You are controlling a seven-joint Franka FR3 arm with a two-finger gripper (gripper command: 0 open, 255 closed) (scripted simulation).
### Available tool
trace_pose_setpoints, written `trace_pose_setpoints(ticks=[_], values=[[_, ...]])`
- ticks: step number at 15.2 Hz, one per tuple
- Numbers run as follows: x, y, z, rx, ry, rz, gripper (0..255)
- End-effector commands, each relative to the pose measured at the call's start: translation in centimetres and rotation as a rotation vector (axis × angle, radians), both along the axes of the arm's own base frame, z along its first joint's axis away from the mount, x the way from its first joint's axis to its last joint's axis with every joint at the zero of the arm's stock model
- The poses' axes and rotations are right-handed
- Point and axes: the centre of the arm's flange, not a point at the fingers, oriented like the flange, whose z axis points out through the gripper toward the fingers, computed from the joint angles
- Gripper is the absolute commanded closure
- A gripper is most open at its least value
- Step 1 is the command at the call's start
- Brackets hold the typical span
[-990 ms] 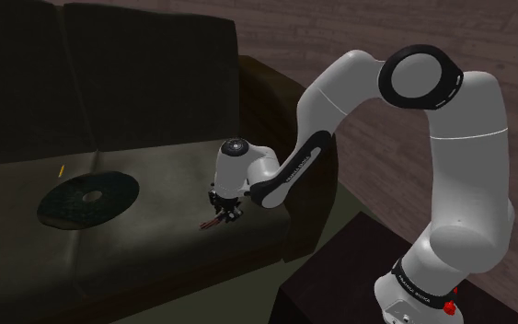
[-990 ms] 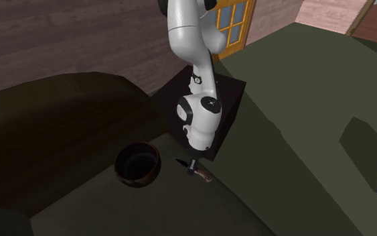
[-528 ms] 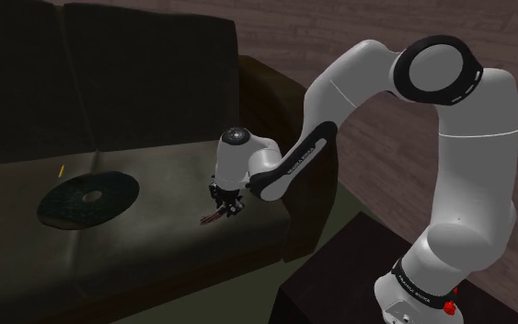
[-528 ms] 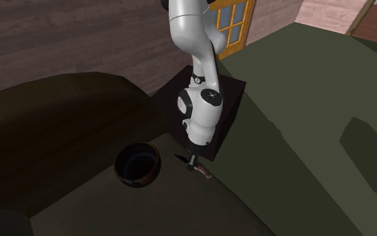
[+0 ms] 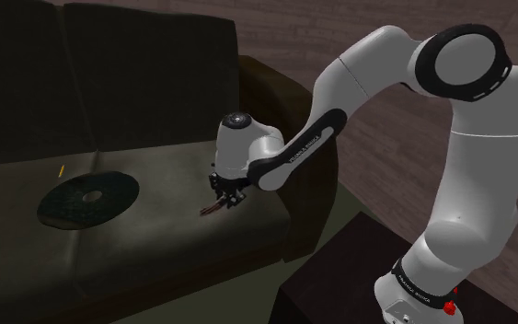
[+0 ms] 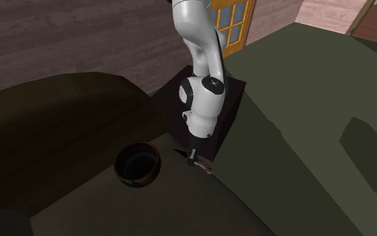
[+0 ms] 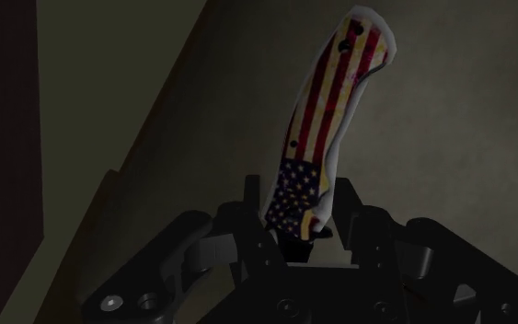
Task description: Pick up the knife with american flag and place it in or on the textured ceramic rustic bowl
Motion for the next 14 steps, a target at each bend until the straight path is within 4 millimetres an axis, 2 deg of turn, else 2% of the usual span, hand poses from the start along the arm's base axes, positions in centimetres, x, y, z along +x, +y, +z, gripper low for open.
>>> trace_pose_setpoints(ticks=[1, 14], values=[[0.0, 0.0, 1.0, 0.0, 0.0, 0.0, 255], [0.0, 0.0, 7.9, 0.0, 0.0, 0.0, 255]])
